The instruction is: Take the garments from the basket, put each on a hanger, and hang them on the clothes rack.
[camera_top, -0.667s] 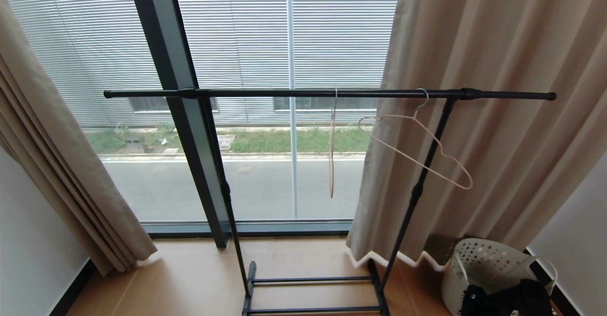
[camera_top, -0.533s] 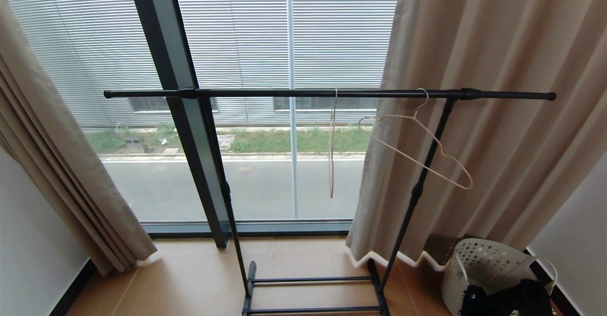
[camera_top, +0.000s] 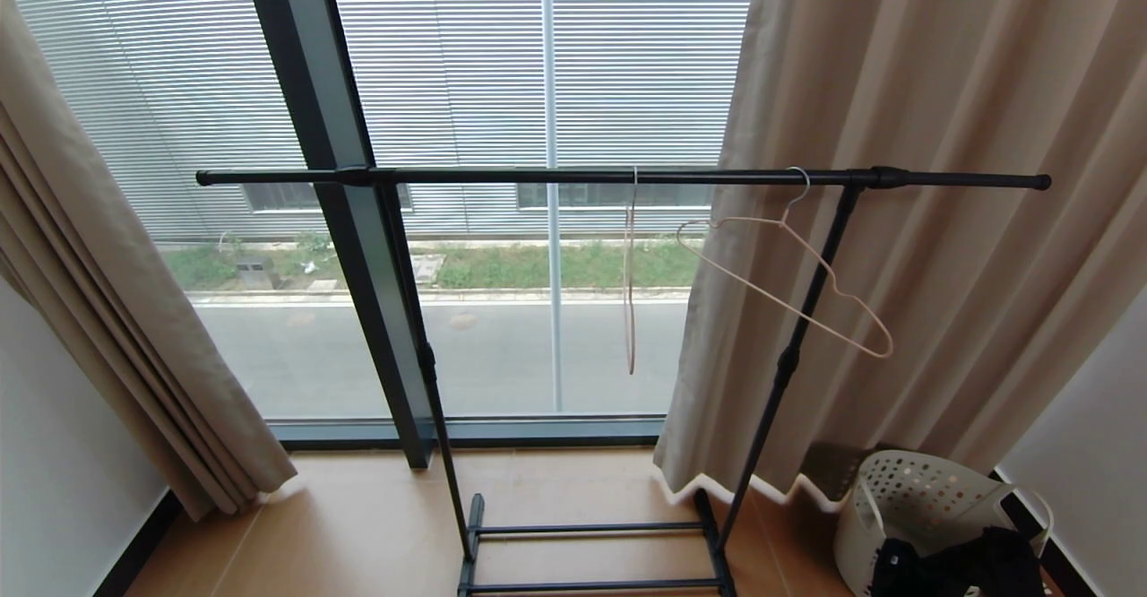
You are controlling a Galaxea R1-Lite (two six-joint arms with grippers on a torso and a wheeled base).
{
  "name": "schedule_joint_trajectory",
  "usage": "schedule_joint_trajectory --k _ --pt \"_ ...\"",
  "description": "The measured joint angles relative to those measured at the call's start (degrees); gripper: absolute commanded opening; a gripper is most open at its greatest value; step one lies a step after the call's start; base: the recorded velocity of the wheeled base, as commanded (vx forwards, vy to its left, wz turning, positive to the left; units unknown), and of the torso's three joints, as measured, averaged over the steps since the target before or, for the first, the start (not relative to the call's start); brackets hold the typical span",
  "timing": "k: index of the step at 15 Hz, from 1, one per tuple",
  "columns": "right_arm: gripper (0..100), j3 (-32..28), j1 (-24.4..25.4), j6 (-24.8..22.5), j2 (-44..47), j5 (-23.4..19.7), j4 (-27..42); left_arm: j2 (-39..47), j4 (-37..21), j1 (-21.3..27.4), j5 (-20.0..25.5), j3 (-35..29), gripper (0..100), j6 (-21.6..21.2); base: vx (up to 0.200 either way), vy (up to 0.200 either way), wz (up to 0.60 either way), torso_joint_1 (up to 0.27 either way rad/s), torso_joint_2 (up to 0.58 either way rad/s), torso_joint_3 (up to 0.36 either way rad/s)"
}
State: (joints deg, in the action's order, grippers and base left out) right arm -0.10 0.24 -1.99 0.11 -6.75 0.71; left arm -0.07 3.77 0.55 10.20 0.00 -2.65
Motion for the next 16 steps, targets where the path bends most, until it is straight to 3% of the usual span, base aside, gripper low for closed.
schedule_joint_trajectory --k 16 --pt "100 0.0 0.0 -0.3 0.0 -0.2 0.2 0.0 0.0 0.1 0.0 0.0 100 -0.1 0.0 0.0 0.0 0.0 0.0 0.0"
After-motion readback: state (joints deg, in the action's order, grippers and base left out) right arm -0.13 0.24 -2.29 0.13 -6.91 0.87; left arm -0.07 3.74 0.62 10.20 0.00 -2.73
